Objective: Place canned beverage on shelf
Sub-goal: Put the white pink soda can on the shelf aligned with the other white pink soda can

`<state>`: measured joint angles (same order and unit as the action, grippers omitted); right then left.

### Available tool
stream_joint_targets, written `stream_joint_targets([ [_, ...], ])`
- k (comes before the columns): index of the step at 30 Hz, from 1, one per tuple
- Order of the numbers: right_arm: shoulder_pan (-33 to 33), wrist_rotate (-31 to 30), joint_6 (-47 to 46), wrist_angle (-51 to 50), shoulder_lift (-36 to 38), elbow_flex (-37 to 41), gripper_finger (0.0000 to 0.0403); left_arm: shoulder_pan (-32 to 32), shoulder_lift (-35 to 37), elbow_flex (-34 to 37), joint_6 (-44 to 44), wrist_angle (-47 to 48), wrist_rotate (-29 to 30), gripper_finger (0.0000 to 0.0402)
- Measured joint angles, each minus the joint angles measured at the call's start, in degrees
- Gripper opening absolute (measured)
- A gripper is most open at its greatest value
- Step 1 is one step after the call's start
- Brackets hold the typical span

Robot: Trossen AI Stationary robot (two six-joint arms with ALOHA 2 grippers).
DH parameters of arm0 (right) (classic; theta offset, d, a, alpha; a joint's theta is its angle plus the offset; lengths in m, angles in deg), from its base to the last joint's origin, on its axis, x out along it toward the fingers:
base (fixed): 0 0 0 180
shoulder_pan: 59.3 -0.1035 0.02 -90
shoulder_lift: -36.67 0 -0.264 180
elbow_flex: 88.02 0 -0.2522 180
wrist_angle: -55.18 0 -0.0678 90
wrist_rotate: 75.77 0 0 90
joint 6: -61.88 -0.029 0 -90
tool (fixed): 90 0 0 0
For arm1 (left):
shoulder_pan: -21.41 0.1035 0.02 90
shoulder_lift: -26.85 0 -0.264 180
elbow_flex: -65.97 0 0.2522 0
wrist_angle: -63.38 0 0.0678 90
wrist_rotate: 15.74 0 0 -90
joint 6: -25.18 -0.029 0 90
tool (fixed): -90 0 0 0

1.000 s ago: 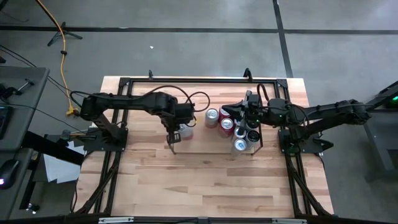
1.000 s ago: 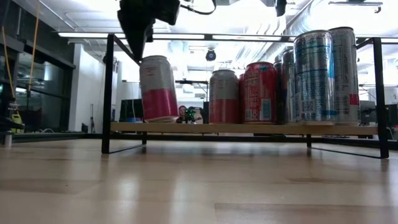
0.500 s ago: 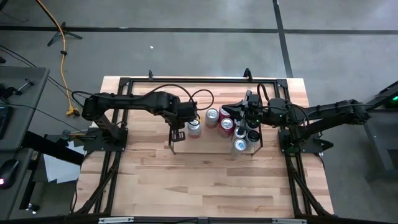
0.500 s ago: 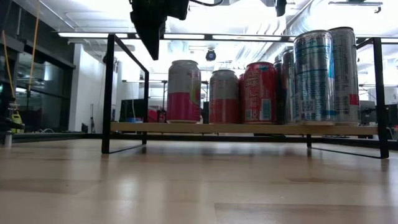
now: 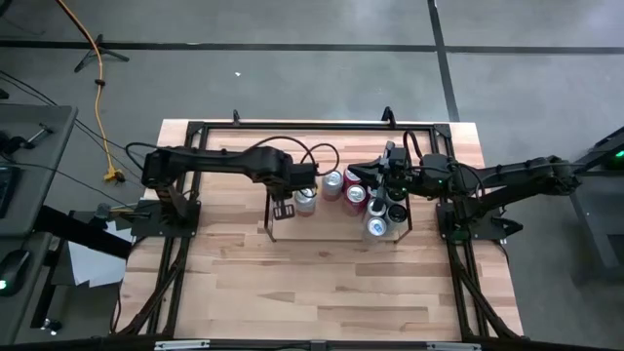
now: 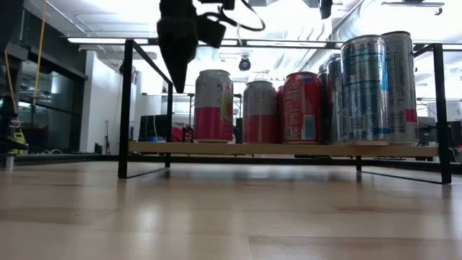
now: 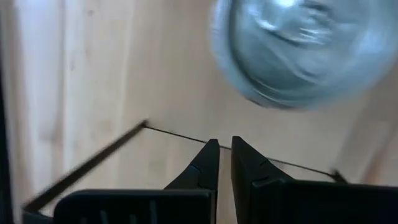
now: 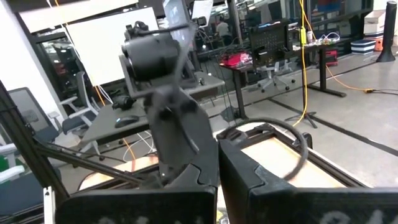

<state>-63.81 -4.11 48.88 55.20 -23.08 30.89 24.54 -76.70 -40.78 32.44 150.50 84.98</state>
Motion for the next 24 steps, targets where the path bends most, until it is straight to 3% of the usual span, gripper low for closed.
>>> stream_joint_targets([
  [8,0.00,0.13,0.01,0.09,0.00,0.00,0.0000,0.29,-0.99,0.00,-0.42,-2.91,10.25,0.0000],
  [14,0.01,0.12,0.00,0.02,0.00,0.00,0.0000,0.28,-0.49,-0.07,-3.89,-6.10,6.26,0.0000],
  [24,-0.02,0.11,0.01,-0.77,0.00,0.00,0.0000,-0.93,-0.43,-0.07,-2.96,-6.13,4.98,0.0000],
])
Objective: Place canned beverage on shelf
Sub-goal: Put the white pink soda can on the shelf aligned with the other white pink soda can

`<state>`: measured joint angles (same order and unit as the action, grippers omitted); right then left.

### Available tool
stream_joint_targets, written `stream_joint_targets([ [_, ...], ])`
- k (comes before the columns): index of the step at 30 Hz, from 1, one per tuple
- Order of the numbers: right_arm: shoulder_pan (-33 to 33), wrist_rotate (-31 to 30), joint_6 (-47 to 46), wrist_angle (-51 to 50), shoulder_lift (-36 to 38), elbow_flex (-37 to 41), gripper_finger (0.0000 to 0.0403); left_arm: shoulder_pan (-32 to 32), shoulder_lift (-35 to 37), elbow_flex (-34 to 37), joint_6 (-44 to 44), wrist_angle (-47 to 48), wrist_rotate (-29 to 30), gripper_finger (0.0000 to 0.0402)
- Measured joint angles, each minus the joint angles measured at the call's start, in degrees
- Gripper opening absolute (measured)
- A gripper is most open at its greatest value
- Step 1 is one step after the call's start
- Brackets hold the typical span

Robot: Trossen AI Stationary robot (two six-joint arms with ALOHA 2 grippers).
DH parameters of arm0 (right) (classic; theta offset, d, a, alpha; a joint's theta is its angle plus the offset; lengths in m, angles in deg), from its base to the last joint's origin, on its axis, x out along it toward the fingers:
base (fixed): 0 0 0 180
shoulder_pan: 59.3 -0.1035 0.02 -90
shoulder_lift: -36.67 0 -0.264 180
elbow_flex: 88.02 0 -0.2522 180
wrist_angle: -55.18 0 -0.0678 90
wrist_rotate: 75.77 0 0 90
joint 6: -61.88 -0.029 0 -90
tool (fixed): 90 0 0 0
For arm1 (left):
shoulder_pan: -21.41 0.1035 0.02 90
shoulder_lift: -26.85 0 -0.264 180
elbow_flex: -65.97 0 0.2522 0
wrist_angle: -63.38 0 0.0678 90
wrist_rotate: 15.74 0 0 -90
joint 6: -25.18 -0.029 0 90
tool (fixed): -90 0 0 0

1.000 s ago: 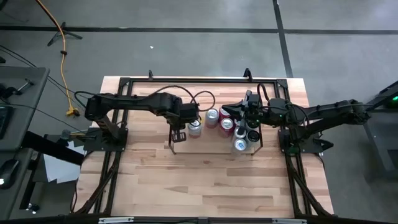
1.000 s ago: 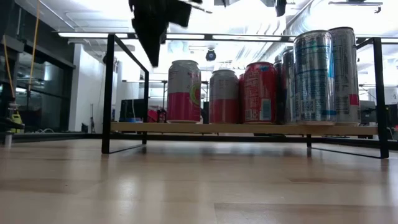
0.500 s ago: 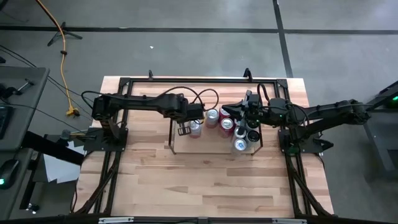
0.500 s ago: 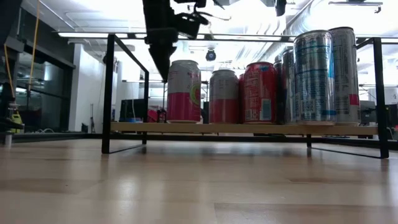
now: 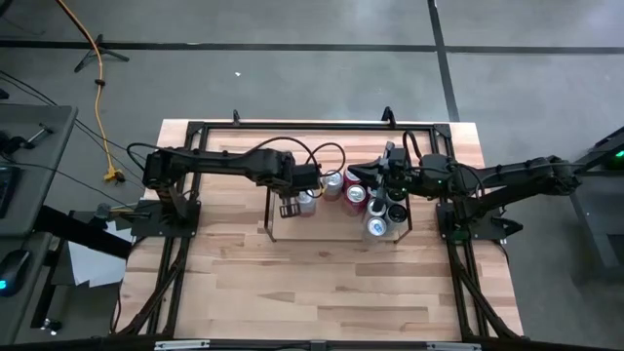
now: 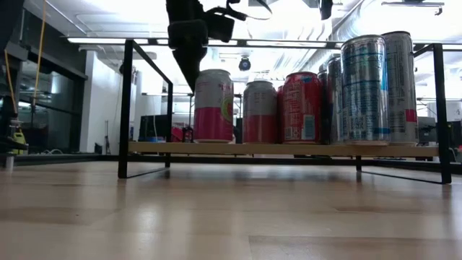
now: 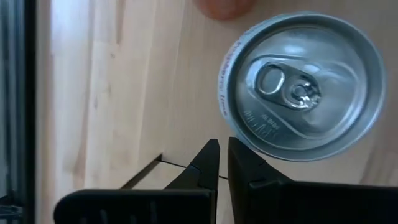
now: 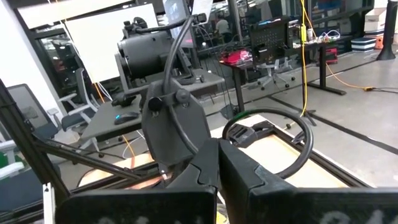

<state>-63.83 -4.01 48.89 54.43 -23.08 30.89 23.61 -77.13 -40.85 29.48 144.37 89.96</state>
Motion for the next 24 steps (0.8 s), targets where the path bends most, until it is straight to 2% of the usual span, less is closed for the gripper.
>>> stream_joint_targets([
  [12,0.00,-0.02,0.02,-0.36,0.00,0.00,0.0000,-2.87,0.02,0.00,4.36,-1.09,-4.67,0.0000],
  [17,0.00,-0.04,0.44,-0.34,0.00,0.00,0.0000,-4.25,0.02,0.00,6.39,-4.05,-5.14,0.0000],
  [24,0.00,-0.07,0.46,-0.36,0.00,0.00,0.0000,-5.57,0.02,0.00,7.62,-7.21,-9.03,0.0000],
])
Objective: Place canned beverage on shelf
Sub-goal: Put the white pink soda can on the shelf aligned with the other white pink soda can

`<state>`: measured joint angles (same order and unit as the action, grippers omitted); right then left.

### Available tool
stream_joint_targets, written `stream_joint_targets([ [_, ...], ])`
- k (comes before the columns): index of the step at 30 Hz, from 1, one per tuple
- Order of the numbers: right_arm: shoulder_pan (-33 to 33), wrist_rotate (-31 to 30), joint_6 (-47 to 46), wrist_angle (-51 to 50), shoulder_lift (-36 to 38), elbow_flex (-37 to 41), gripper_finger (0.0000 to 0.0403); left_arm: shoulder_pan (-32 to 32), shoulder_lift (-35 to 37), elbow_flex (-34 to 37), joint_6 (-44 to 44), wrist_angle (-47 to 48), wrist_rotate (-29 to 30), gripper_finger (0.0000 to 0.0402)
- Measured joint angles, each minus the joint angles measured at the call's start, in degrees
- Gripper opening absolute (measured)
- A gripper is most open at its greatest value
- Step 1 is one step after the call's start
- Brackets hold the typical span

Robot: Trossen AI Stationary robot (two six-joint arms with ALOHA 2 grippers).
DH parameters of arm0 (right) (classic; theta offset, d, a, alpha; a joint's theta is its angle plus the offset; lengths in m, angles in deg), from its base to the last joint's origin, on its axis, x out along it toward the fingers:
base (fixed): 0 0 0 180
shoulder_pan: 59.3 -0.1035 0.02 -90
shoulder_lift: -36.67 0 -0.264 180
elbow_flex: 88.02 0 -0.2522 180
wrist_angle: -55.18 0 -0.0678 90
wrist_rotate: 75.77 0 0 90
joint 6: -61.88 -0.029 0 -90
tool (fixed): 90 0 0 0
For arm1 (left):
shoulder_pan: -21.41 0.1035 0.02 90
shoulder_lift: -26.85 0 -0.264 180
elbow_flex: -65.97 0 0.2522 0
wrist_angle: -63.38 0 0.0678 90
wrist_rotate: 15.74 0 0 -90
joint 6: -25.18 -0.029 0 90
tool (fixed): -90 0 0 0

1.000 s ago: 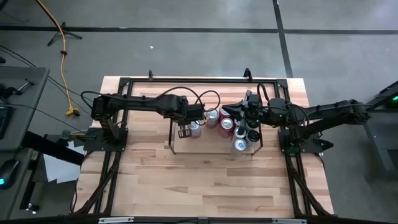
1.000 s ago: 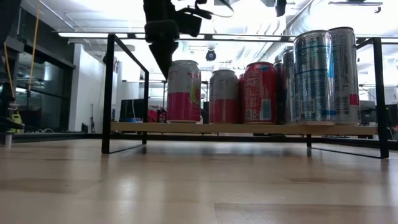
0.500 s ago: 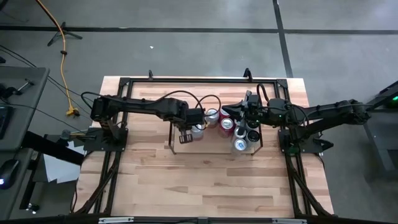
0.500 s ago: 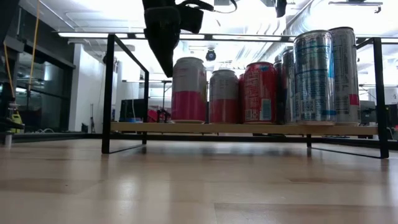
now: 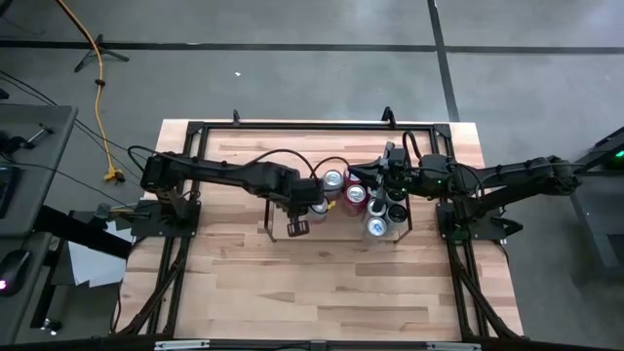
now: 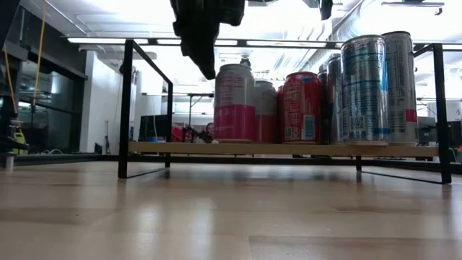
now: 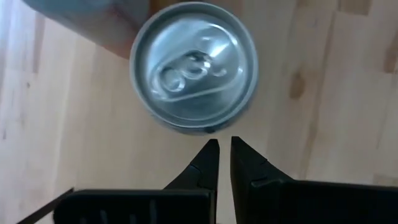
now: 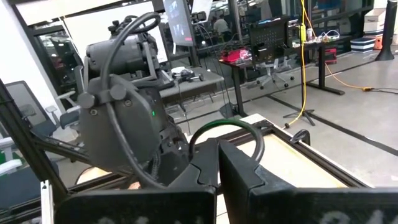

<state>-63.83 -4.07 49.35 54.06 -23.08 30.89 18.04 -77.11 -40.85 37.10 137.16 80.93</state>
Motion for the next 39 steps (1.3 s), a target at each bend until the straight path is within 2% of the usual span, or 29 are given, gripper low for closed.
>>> stream_joint_targets([
  [5,0.00,0.00,0.00,0.00,0.00,0.00,0.0000,-0.14,0.55,-0.19,-0.58,1.83,-1.07,0.0000],
  [10,0.00,0.00,-0.02,-0.19,0.00,0.00,0.0000,1.11,1.14,-0.33,-2.01,3.57,1.85,0.0000],
  [21,-0.01,0.00,-0.46,-0.88,0.01,0.00,0.0000,3.39,1.16,-0.33,-5.39,2.93,-0.71,0.0000],
  [39,-0.02,0.02,-0.46,-0.92,0.02,0.00,0.0000,3.49,1.16,-0.33,-6.60,-6.71,-0.99,0.0000],
])
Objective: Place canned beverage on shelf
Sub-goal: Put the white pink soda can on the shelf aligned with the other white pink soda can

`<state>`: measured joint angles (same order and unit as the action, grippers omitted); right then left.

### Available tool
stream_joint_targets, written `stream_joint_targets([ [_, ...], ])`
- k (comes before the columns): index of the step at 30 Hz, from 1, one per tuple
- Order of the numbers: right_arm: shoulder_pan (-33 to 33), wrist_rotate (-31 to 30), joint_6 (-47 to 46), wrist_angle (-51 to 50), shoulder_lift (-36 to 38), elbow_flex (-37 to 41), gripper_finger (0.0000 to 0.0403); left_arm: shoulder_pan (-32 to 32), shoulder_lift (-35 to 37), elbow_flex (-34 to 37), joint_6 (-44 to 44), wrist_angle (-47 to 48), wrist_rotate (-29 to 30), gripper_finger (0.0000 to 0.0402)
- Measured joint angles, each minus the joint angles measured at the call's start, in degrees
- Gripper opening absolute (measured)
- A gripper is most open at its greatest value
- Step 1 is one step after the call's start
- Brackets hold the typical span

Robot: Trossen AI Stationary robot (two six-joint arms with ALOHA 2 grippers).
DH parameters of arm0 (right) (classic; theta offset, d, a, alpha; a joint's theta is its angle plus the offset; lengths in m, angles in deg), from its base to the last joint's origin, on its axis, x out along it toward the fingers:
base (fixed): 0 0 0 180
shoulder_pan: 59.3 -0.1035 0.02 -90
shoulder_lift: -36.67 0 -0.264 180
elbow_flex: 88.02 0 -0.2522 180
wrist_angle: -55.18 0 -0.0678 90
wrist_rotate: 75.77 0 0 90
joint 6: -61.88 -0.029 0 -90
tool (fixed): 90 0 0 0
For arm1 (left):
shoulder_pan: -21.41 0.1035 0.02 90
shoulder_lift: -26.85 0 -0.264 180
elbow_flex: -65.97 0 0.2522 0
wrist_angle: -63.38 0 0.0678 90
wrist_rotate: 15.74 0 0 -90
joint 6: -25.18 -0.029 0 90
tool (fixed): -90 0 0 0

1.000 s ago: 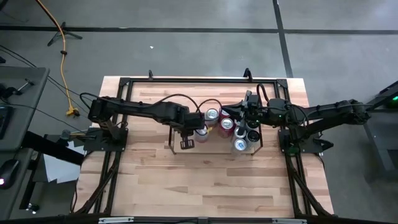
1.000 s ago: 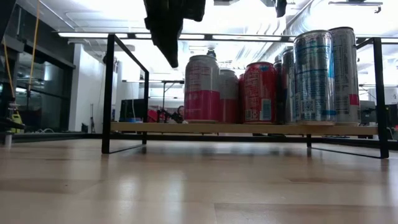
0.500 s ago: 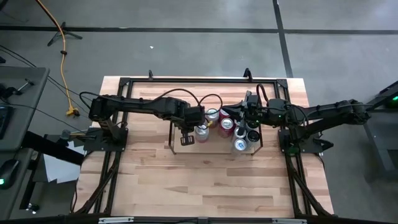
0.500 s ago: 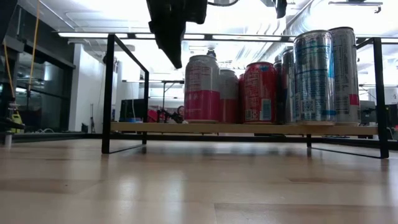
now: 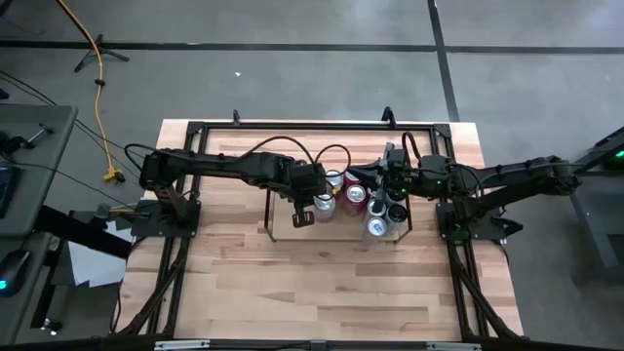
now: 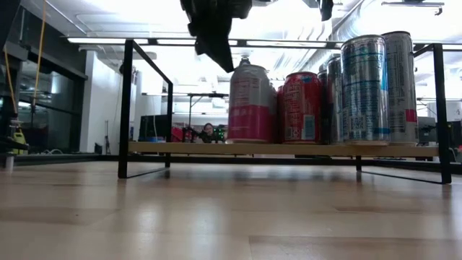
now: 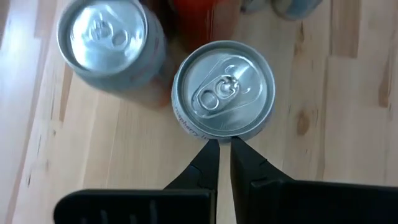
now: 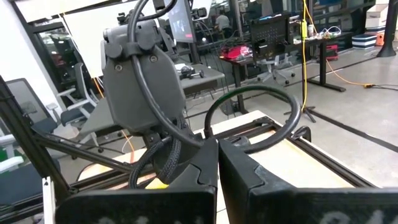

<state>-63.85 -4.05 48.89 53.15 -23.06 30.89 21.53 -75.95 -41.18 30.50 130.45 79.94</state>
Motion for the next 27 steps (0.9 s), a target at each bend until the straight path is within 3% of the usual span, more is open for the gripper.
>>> stream_joint_targets([
  [9,0.00,-0.02,0.00,-0.09,0.00,0.00,0.0000,0.00,-0.01,0.00,-0.01,-4.37,0.15,0.0000],
  [17,0.00,-0.02,0.00,-0.29,0.00,0.00,0.0000,0.00,0.86,0.00,0.44,4.67,2.16,0.0000],
  [27,0.00,-0.02,0.00,-0.85,0.00,0.00,0.0000,0.00,0.55,8.38,2.58,-1.75,2.16,0.0000],
])
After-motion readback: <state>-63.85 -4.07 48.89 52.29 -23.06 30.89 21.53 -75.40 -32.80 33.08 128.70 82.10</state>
